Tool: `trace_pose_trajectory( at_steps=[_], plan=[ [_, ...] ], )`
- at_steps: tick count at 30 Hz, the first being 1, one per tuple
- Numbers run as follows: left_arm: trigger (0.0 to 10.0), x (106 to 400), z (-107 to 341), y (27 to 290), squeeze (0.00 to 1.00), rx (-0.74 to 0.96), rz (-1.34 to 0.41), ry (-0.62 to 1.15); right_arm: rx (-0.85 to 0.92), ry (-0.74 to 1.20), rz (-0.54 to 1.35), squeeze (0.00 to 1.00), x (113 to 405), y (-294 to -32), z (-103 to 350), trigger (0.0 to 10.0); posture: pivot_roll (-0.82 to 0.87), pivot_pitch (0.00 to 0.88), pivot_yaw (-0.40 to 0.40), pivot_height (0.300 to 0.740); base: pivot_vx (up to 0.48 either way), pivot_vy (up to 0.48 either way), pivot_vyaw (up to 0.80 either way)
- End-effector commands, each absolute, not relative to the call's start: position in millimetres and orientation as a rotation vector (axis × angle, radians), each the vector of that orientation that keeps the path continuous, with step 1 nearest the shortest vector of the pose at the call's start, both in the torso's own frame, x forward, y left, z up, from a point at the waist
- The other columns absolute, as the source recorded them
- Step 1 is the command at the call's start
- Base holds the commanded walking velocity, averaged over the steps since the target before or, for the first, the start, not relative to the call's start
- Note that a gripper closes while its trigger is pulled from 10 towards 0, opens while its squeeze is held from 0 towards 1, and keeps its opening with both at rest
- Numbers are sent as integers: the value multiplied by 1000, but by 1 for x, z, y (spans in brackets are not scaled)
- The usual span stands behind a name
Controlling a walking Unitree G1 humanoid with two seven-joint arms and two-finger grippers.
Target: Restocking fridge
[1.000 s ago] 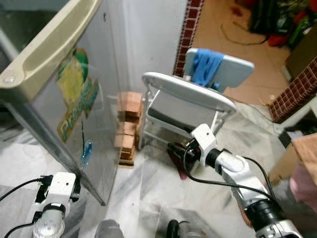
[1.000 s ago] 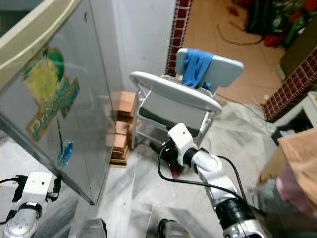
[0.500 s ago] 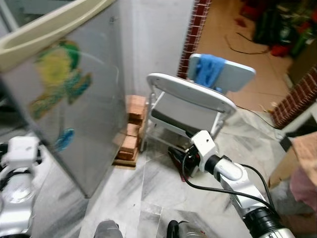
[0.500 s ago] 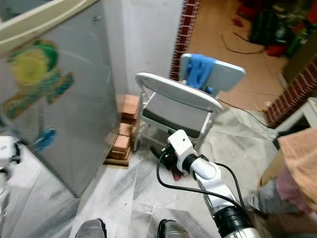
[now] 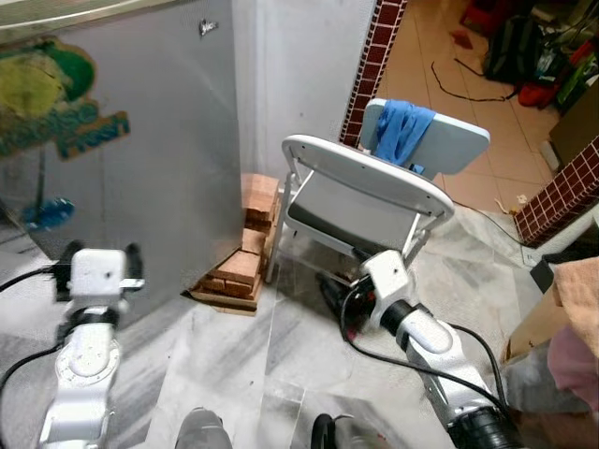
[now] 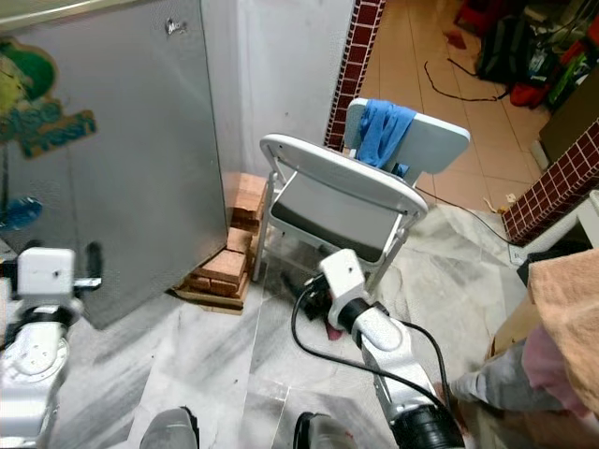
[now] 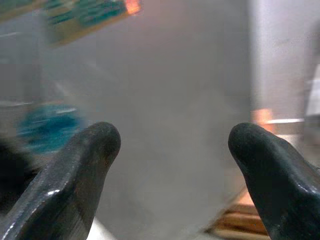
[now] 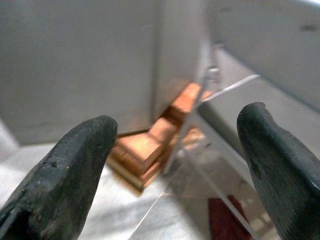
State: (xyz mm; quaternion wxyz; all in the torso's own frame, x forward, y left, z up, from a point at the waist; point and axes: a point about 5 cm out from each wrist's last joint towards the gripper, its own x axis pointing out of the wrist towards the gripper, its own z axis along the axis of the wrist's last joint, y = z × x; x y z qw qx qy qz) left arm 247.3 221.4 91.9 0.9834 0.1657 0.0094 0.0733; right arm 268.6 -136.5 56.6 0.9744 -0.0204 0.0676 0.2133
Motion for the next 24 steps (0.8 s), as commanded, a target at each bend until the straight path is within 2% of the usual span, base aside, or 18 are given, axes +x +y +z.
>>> trace_pose_trajectory(
  at_steps=[1, 2, 3, 7, 18, 24],
  plan=[
    [10000, 251, 93, 201, 0, 298, 46, 9, 29, 56, 238, 0, 273, -154, 69, 10000, 89, 73, -36, 740, 0, 480, 0],
    [10000, 251, 93, 201, 0, 298, 46, 9, 29, 56, 238, 0, 273, -154, 69, 10000, 89, 73, -36, 740, 0, 480, 0],
    [10000, 253, 92, 195, 0, 291, 19, 0, 63, 47, 156, 0, 275, -160, 71, 10000, 82, 66, -32, 740, 0, 480, 0],
    [10000, 264, 95, 181, 0, 257, -38, -21, 74, -4, 42, 0, 281, -171, 80, 10000, 70, 57, -26, 740, 0, 480, -800],
    [10000, 265, 92, 165, 0, 235, -90, -12, 63, -20, 25, 0, 282, -169, 82, 10000, 56, 44, -22, 740, 0, 480, -754],
    [10000, 259, 87, 166, 0, 227, -88, 10, 62, -22, 21, 0, 282, -170, 81, 10000, 56, 46, -27, 740, 0, 480, 0]
  ],
)
